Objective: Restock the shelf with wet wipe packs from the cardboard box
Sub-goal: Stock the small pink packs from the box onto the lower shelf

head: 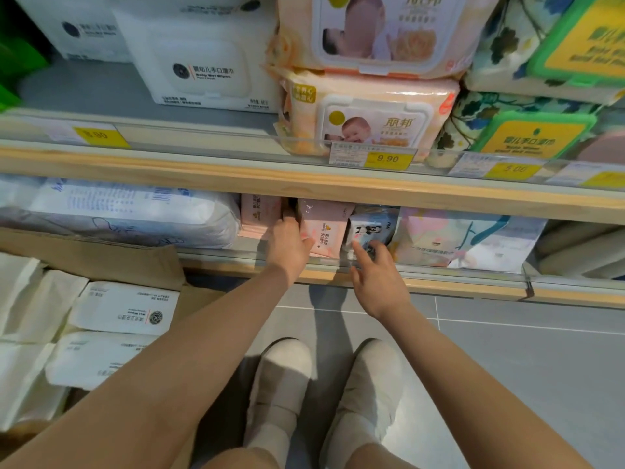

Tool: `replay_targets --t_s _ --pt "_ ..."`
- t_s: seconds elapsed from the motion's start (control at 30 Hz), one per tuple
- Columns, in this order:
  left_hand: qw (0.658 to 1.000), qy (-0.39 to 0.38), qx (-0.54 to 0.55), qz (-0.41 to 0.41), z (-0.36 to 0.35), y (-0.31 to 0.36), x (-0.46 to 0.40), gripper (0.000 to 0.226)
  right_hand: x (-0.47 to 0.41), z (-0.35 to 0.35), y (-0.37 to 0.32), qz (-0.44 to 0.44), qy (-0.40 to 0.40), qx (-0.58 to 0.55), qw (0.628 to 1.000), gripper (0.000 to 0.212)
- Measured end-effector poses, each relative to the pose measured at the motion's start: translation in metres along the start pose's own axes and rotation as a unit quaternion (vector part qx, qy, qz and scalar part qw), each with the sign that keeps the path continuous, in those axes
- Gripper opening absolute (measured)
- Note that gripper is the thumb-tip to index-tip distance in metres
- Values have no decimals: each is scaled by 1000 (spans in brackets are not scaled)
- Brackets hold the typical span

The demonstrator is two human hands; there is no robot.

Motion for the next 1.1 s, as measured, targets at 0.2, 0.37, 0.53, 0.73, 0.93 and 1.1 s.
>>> replay_targets --t_s 0.2,0.37,0.53,0.73,0.93,1.1 --pt "1000 -5 12 -14 -7 -5 -5 27 2 -2 1 0 2 -18 1000 56" --pt "999 -13 6 -32 5 -10 6 37 11 9 -2 4 -32 -33 999 57" --pt "994 -23 -13 -103 41 -12 33 31 27 40 -19 21 -68 -16 997 59" --pt "988 -4 -13 -154 102 -20 73 24 44 89 -60 52 -117 62 990 59" --pt "990 39 -15 -134 178 -75 119 20 60 121 -154 131 -125 114 977 55" --pt "992 107 10 -66 222 -173 176 27 66 93 -241 206 -123 119 963 55"
Point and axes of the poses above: each hand's wrist, its own x-axis away from the middle knuckle, its own z-axis out of the back of the hand, y = z × x, the point moved 3 cm from there along -x, towards the middle knuckle, and after that the axes turned 9 degrees about -y, right-handed, at the moved point
